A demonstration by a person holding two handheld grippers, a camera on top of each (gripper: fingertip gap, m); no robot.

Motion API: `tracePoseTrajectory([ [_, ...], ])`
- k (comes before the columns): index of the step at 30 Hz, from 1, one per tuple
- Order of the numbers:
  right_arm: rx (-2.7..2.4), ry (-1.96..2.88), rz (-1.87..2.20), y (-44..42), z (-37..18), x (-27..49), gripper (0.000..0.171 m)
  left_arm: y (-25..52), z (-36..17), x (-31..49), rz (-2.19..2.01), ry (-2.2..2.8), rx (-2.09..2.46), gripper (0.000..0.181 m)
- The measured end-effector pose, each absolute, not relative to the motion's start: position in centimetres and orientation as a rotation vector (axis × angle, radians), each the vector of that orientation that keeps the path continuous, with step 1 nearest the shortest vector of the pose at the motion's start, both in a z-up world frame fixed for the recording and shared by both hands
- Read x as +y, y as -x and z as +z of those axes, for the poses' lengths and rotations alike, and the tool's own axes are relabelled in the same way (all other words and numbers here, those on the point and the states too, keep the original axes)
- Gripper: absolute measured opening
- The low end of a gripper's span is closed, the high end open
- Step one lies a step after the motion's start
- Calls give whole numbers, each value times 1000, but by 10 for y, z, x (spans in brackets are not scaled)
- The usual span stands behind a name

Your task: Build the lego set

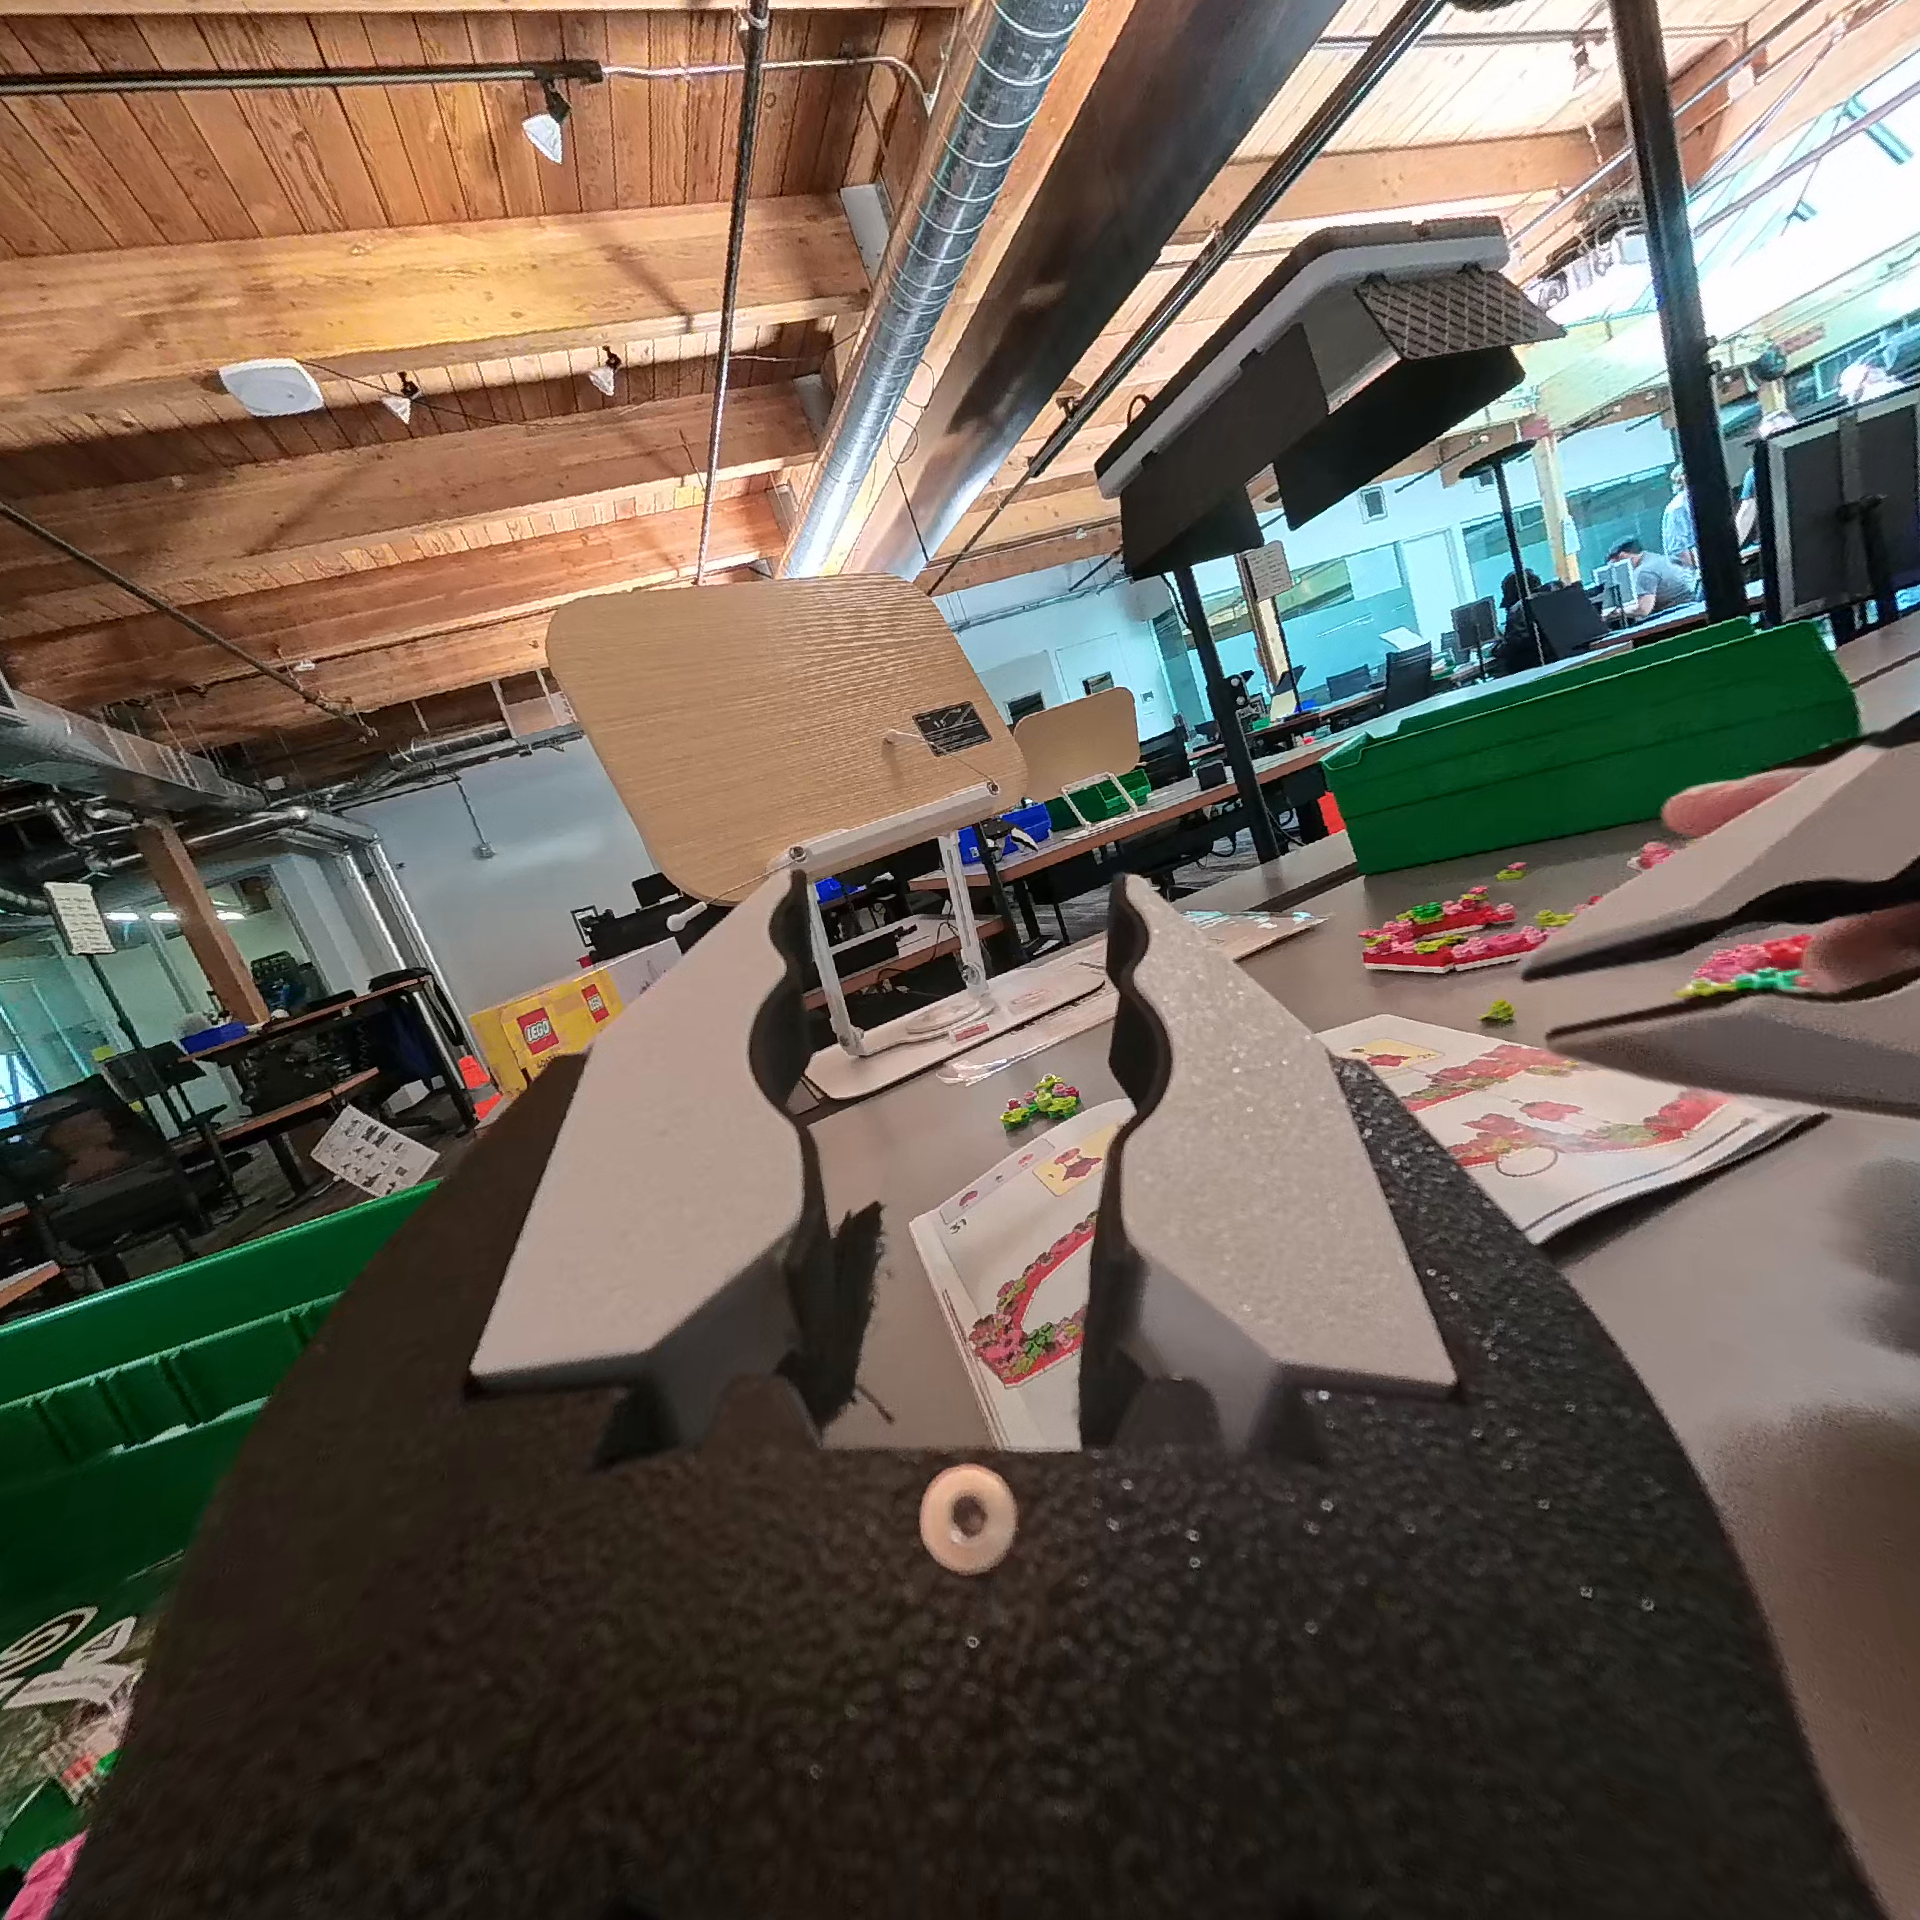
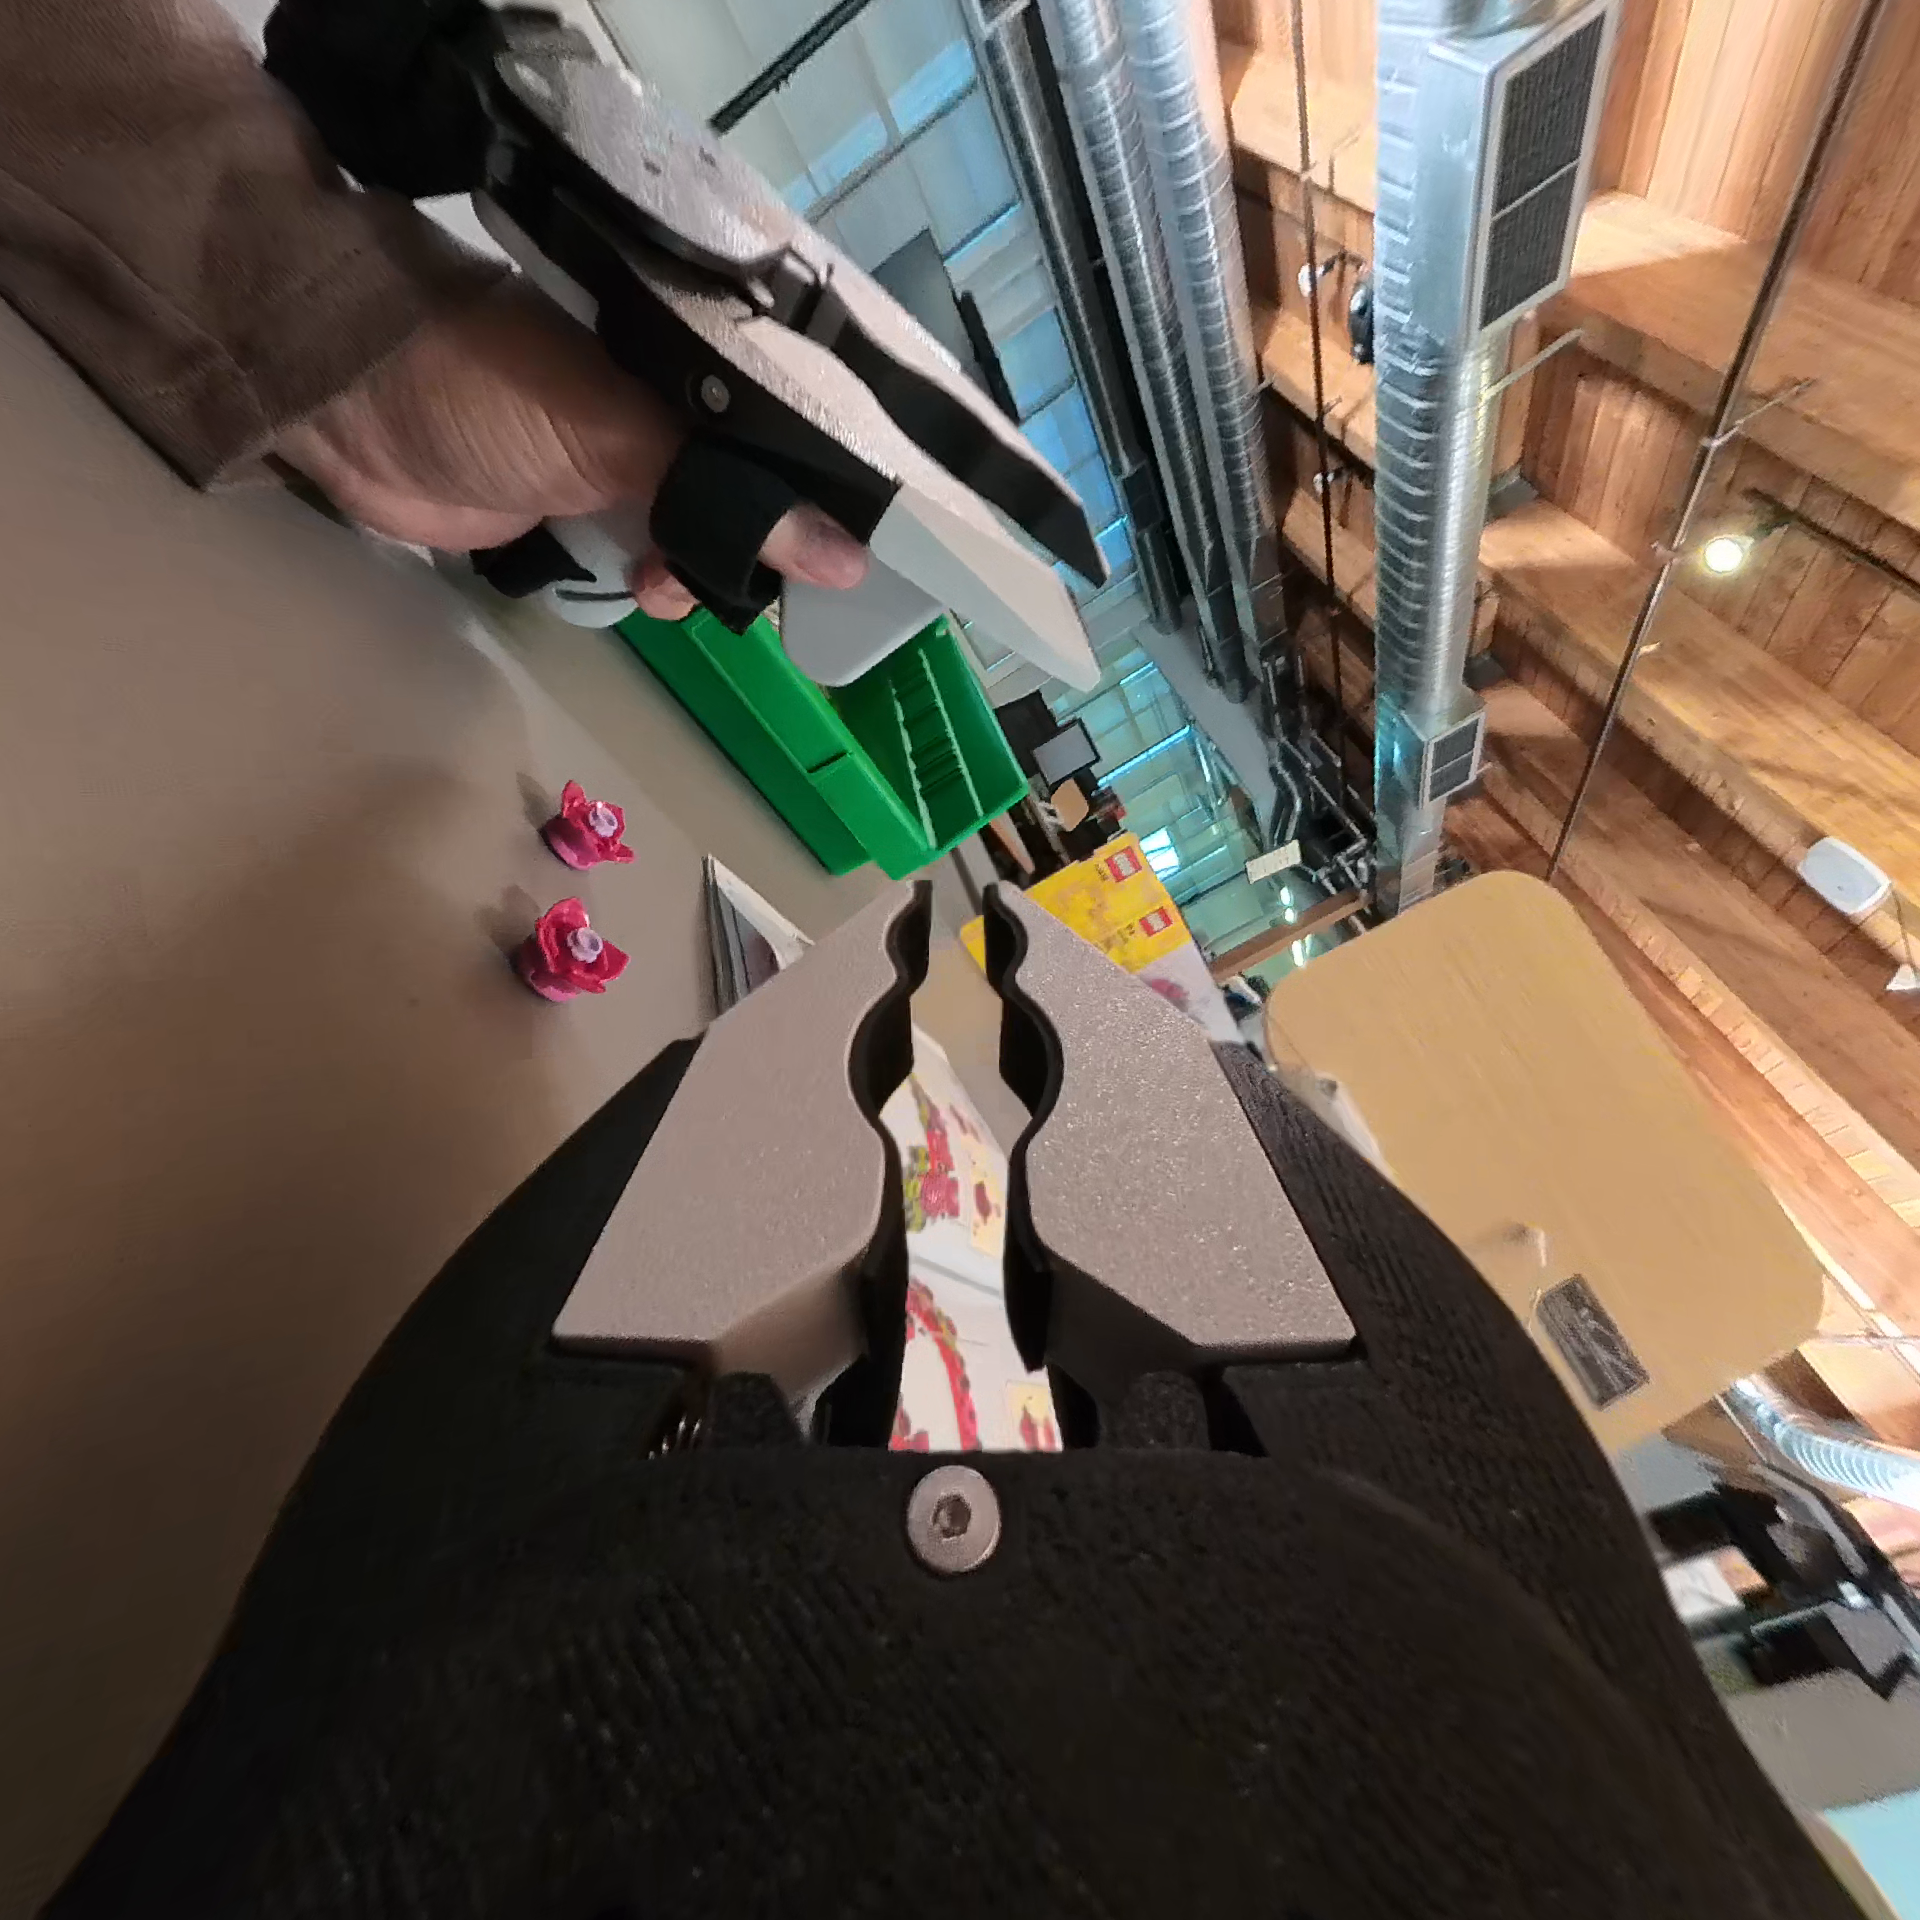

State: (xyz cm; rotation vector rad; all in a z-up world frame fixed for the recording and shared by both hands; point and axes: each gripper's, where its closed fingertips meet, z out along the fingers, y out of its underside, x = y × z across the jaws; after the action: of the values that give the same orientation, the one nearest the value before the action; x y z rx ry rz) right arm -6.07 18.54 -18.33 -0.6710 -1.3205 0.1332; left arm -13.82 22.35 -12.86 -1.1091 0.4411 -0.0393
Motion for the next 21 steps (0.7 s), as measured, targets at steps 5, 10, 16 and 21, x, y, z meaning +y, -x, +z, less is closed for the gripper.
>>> tracePoseTrajectory([
  [5,-1352,760,86,62,-195,199,8,140,-127,223,-39,1104,430,54],
  [10,-1378,1141,101,57,-229,236,27,142,-126,223,-30,1097,421,54],
  [16,-1402,1325,161,62,-243,234,36,148,-123,223,-30,1093,391,54],
  [21,-1443,1428,38,58,-257,241,33,149,-122,222,-34,1088,382,54],
])
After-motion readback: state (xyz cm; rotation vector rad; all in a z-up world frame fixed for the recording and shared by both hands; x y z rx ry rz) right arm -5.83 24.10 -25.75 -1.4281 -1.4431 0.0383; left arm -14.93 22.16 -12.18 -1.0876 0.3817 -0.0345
